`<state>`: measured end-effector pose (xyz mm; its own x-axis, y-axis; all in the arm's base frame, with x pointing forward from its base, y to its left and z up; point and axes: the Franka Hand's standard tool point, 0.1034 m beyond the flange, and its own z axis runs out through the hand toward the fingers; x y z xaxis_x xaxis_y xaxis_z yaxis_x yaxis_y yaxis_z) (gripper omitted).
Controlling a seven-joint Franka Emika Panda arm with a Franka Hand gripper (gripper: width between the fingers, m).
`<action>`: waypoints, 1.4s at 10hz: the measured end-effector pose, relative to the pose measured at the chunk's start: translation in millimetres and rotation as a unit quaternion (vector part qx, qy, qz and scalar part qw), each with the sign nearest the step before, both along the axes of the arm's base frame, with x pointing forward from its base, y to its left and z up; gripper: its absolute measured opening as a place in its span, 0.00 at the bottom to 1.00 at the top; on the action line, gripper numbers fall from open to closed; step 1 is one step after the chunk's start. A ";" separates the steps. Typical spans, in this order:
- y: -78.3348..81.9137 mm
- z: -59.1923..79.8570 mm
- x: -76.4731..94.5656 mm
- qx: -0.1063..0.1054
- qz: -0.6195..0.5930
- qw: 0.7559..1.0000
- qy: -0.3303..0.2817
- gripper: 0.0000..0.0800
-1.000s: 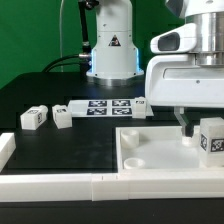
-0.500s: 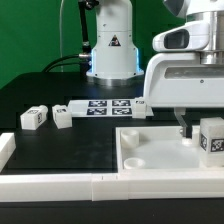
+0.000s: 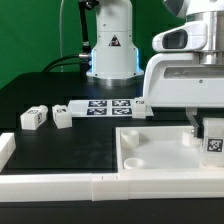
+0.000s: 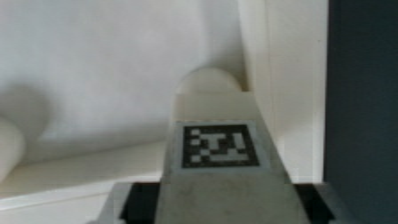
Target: Assemble one leg
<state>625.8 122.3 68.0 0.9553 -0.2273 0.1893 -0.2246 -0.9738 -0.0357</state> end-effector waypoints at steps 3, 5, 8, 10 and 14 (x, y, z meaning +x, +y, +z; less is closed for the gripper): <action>-3.3 0.4 -0.9 0.039 -0.234 0.971 -0.001 0.36; -4.1 0.4 -2.1 0.071 -0.393 0.917 0.001 0.36; -0.8 0.2 -2.9 0.094 -0.543 0.834 0.001 0.37; -1.1 0.5 -2.7 0.112 -0.607 0.786 0.002 0.37; -1.0 0.4 -2.8 0.108 -0.586 0.803 0.002 0.65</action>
Offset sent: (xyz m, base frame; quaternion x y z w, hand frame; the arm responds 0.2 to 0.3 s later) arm 0.0012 -0.0100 -0.0040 -0.0382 0.0049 0.3668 0.9295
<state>623.0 121.3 68.4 0.0607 -0.9979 0.0217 -0.9829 -0.0635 -0.1726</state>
